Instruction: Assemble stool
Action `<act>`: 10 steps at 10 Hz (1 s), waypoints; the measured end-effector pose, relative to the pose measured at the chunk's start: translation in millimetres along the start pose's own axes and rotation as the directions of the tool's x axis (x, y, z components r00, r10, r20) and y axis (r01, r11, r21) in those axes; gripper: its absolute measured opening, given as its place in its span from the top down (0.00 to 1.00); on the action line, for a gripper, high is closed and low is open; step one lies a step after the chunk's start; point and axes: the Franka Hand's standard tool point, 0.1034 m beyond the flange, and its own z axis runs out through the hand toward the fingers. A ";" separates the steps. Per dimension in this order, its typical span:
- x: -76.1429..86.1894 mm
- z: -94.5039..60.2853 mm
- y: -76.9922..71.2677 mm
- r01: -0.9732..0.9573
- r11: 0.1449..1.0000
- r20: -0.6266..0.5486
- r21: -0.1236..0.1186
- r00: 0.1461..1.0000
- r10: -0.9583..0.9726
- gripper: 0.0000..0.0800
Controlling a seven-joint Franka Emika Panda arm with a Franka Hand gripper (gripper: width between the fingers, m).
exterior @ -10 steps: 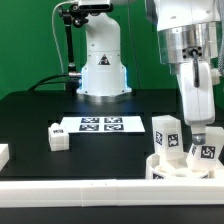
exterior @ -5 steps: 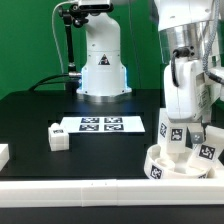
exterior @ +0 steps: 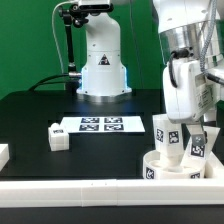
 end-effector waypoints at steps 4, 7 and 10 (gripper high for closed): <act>1.6 -29.8 -14.9 0.299 0.954 0.013 0.009 0.954 -0.299 0.19; 12.1 -34.7 -24.2 0.380 0.925 0.010 0.010 0.925 -0.380 0.19; 12.4 -34.6 -24.3 0.381 0.925 0.010 0.010 0.925 -0.381 0.19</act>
Offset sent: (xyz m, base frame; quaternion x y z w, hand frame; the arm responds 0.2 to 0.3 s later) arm -0.0035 -0.0277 0.0309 0.0015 0.0127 -0.2243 0.9744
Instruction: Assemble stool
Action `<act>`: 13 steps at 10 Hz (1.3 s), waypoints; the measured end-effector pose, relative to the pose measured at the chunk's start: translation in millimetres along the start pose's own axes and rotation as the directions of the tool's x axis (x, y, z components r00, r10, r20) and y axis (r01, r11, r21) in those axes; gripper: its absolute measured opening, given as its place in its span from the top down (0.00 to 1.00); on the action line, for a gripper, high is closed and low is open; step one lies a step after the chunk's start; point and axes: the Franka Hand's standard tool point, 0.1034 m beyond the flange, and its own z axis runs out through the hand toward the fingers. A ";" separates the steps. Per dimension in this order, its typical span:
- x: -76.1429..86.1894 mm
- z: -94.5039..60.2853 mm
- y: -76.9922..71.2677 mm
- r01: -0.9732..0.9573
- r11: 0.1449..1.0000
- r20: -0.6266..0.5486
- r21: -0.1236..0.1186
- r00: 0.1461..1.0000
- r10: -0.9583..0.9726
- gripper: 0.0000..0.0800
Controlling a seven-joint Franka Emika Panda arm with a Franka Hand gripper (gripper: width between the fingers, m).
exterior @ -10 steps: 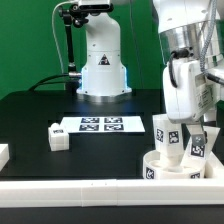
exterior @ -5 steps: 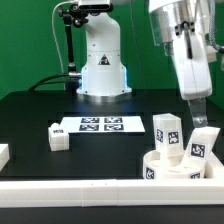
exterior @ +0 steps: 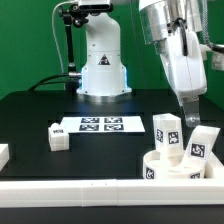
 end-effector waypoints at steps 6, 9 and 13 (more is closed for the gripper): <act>114.5 -18.5 24.7 0.556 0.829 0.018 -0.060 0.831 -0.556 0.19; 124.8 -17.6 24.0 0.619 0.784 0.001 -0.057 0.785 -0.619 0.19; 136.4 -15.9 26.3 0.893 0.432 0.018 -0.126 0.438 -0.899 0.19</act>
Offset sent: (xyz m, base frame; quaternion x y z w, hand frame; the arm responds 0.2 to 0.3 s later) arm -0.0501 -0.0798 0.0031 -0.0058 -0.0475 -0.2742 0.9605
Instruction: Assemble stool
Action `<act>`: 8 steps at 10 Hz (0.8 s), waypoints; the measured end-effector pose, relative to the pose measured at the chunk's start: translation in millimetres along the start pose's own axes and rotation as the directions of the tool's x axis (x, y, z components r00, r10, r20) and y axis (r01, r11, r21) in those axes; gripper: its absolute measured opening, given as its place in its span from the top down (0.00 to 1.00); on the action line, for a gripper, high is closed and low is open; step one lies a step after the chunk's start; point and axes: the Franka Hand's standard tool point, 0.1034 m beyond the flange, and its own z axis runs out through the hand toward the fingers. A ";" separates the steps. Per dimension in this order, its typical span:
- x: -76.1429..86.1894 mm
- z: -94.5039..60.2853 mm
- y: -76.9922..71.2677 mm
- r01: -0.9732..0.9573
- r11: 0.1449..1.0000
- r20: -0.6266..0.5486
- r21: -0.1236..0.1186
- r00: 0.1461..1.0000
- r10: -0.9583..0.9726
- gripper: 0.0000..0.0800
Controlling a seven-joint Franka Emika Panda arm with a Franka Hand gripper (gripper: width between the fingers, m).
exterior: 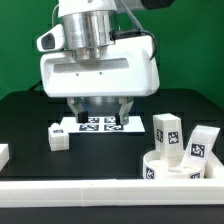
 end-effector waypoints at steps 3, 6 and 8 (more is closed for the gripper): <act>6.5 0.2 11.5 0.365 0.928 -0.018 -0.079 0.930 -0.367 0.19; 6.8 0.4 13.2 0.532 0.842 -0.001 -0.082 0.845 -0.534 0.19; 4.9 4.3 20.4 0.611 0.782 0.031 -0.120 0.790 -0.612 0.19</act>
Offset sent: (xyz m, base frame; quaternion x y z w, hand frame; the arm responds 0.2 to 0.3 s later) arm 0.0000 0.0000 0.0000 0.0000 0.0000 -0.1938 0.9810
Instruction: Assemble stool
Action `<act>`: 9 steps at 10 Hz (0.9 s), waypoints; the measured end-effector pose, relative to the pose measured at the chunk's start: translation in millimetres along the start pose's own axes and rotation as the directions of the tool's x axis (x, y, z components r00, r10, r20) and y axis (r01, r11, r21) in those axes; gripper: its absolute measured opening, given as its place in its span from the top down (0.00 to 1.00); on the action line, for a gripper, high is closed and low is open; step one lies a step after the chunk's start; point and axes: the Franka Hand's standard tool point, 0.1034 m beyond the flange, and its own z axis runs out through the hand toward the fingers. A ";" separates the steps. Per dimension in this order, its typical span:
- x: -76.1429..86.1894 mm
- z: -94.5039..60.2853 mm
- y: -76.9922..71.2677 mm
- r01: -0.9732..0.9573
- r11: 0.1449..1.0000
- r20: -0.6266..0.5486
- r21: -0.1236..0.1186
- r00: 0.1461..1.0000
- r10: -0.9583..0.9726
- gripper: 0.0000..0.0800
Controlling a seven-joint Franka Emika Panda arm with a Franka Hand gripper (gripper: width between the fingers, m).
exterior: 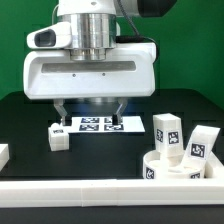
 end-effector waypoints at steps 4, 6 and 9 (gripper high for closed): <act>-32.3 14.8 45.7 0.136 0.987 -0.009 -0.083 0.991 -0.137 0.19; -36.9 16.2 55.5 0.135 0.987 -0.007 -0.087 0.991 -0.136 0.19; -40.3 17.6 50.8 0.134 0.989 0.036 -0.062 0.991 -0.132 0.19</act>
Offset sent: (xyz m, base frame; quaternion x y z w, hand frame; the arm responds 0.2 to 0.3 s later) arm -0.0292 -0.0483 -0.0082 -0.0905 0.0054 -0.0912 0.9917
